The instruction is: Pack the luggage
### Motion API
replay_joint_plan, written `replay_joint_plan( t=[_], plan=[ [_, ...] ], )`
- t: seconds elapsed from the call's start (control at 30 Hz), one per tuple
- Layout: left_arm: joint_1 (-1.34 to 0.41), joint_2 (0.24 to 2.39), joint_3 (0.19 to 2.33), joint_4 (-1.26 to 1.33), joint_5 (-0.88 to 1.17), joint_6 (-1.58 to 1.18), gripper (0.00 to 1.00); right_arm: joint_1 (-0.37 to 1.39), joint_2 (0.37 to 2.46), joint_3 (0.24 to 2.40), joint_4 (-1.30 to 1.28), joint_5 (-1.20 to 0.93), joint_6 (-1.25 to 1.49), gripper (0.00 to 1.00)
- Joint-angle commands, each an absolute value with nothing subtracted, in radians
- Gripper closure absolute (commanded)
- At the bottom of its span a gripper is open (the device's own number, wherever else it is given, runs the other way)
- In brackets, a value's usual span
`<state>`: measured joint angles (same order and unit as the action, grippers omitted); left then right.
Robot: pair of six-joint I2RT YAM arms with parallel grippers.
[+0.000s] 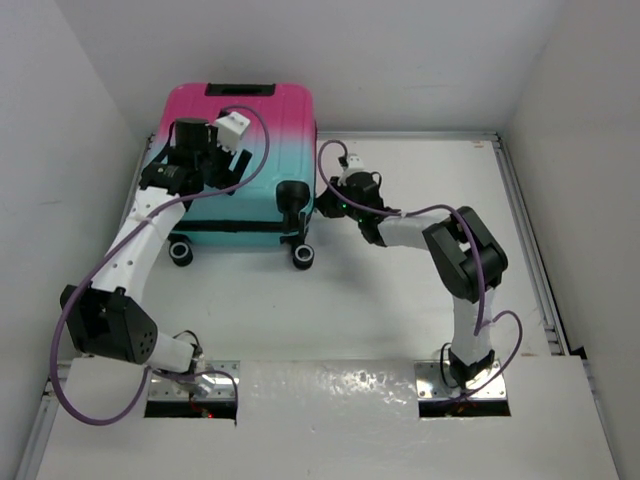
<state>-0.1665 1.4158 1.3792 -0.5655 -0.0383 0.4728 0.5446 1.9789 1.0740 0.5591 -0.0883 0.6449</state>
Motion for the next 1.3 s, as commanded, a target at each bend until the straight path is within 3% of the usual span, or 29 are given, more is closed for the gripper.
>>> replay_joint_plan(
  t=[0.0, 0.27, 0.3, 0.33, 0.4, 0.43, 0.6, 0.7, 0.77, 0.8, 0.97, 1.07, 1.27],
  plan=[
    [-0.16, 1.431, 1.465, -0.689, -0.006, 0.433, 0.22, 0.469, 2.009, 1.172, 0.537, 0.049, 0.597, 1.0],
    [-0.141, 1.422, 1.578, -0.72, 0.017, 0.378, 0.19, 0.465, 1.973, 1.145, 0.596, -0.058, 0.617, 1.0],
    [-0.12, 1.417, 1.585, -0.716, 0.018, 0.368, 0.19, 0.465, 1.953, 1.099, 0.6, -0.066, 0.618, 0.92],
    [-0.108, 1.417, 1.601, -0.712, 0.028, 0.361, 0.19, 0.465, 1.901, 1.073, 0.597, -0.064, 0.603, 0.72],
    [-0.051, 1.417, 1.623, -0.71, 0.041, 0.333, 0.19, 0.462, 1.837, 1.003, 0.565, -0.057, 0.572, 0.66],
    [-0.028, 1.417, 1.634, -0.712, 0.063, 0.324, 0.18, 0.46, 1.803, 0.98, 0.548, -0.048, 0.534, 0.57],
    [0.153, 1.422, 1.726, -0.732, 0.036, 0.285, 0.16, 0.362, 1.531, 0.888, 0.264, -0.017, 0.466, 0.5],
    [0.256, 1.419, 1.73, -0.758, -0.044, 0.302, 0.14, 0.249, 1.375, 0.873, 0.054, -0.047, 0.43, 0.31],
    [0.378, 1.41, 1.692, -0.761, -0.055, 0.301, 0.12, 0.128, 1.326, 0.908, -0.163, -0.072, 0.4, 0.14],
    [0.427, 1.41, 1.68, -0.767, -0.037, 0.302, 0.12, 0.077, 1.304, 0.925, -0.239, -0.074, 0.402, 0.1],
    [0.633, 1.414, 1.536, -0.764, -0.034, 0.317, 0.12, -0.161, 1.27, 0.966, -0.53, -0.045, 0.407, 0.06],
    [0.652, 1.419, 1.447, -0.756, -0.038, 0.327, 0.12, -0.164, 1.226, 0.948, -0.546, 0.037, 0.403, 0.01],
    [0.652, 1.416, 1.333, -0.712, -0.043, 0.313, 0.12, -0.163, 1.161, 0.946, -0.546, 0.23, 0.494, 0.01]
  ],
)
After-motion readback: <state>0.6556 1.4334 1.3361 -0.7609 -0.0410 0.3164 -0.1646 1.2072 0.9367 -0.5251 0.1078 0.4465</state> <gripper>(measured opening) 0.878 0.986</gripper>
